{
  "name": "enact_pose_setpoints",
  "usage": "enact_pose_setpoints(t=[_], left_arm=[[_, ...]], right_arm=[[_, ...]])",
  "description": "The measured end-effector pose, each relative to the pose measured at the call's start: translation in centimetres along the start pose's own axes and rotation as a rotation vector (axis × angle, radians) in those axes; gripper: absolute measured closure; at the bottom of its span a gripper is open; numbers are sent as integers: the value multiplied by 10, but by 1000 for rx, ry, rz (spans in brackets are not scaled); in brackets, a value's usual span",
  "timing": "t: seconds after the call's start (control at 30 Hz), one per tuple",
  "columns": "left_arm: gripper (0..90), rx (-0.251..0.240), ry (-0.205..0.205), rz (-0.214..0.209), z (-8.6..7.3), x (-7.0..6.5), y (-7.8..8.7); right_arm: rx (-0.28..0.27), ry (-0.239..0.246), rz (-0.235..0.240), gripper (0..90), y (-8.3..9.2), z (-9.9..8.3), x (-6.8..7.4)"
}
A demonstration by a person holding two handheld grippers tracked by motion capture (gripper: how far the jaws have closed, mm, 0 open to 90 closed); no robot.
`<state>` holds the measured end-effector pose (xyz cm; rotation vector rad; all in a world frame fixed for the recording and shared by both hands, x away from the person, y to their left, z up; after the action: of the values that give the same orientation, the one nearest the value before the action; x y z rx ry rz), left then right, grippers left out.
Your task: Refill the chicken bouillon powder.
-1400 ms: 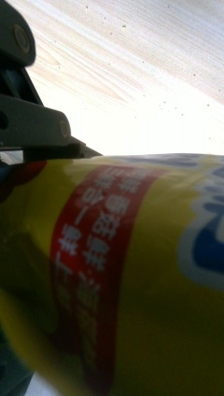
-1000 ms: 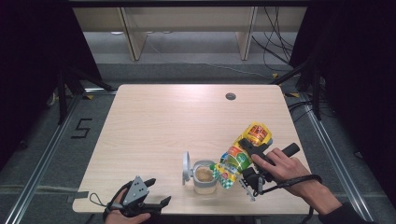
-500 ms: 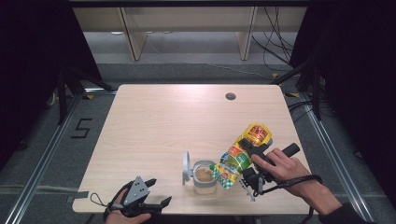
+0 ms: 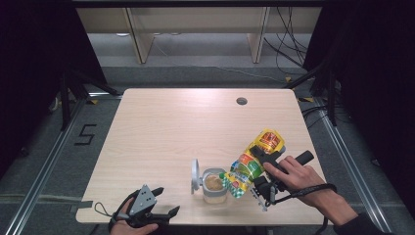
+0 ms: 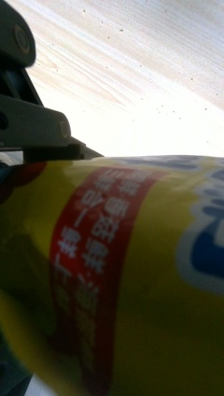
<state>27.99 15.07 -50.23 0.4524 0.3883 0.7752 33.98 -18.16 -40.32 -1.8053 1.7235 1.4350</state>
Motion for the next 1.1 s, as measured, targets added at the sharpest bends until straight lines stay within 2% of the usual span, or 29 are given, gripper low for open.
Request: enact_pose_setpoints(t=[0.03,0.1,0.13,0.17,0.23,0.33,0.37,0.43,0.47,0.5,0.53,0.6,0.63,0.67,0.8,1.1], left_arm=[[195,-7,10,-2,0,-1,0],[195,-15,11,-4,0,-1,-1],[195,-15,11,-4,0,-1,-1],[195,-7,27,-3,0,-1,-1],[195,11,13,6,-1,0,-1],[194,-21,51,-8,-1,-3,-1],[194,-9,33,-3,0,-1,-1],[194,-6,40,-1,-1,-2,-1],[194,-5,28,-4,0,-2,-1],[193,6,-1,-4,0,0,0],[194,6,-1,-4,0,0,0],[194,1,-2,2,0,0,0],[193,5,-8,4,0,1,1],[194,-11,41,-3,0,-2,0],[194,-14,44,-5,0,-3,0],[194,-12,39,-4,0,-3,0]], right_arm=[[5,17,-3,522,0,0,-1],[6,22,5,522,1,0,-2],[2,3,1,522,1,1,-1],[3,-8,8,522,1,1,0],[-2,13,0,522,0,1,-1],[6,23,6,523,0,1,-1],[6,23,0,522,0,1,-2],[-5,3,-5,522,-1,3,0],[-4,-9,1,522,-1,3,1],[-4,-6,2,522,-1,3,1],[-5,5,-2,523,-1,3,-1],[-3,-10,2,523,-1,3,0],[4,16,0,522,-1,2,-1],[-2,-2,3,523,-1,3,0],[5,30,1,523,-2,3,-3],[7,34,12,523,-1,3,-4]])
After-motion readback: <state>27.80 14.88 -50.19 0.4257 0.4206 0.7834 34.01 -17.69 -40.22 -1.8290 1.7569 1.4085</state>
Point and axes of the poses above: each handheld gripper's, and its own axes: y roughly backward along the jaws, z roughly out of its top, x roughly to its left, the point moved 3 cm from there along -y, roughly forward along the jaws, and after that the axes turned 9 degrees about y, right-handed, at the moved point
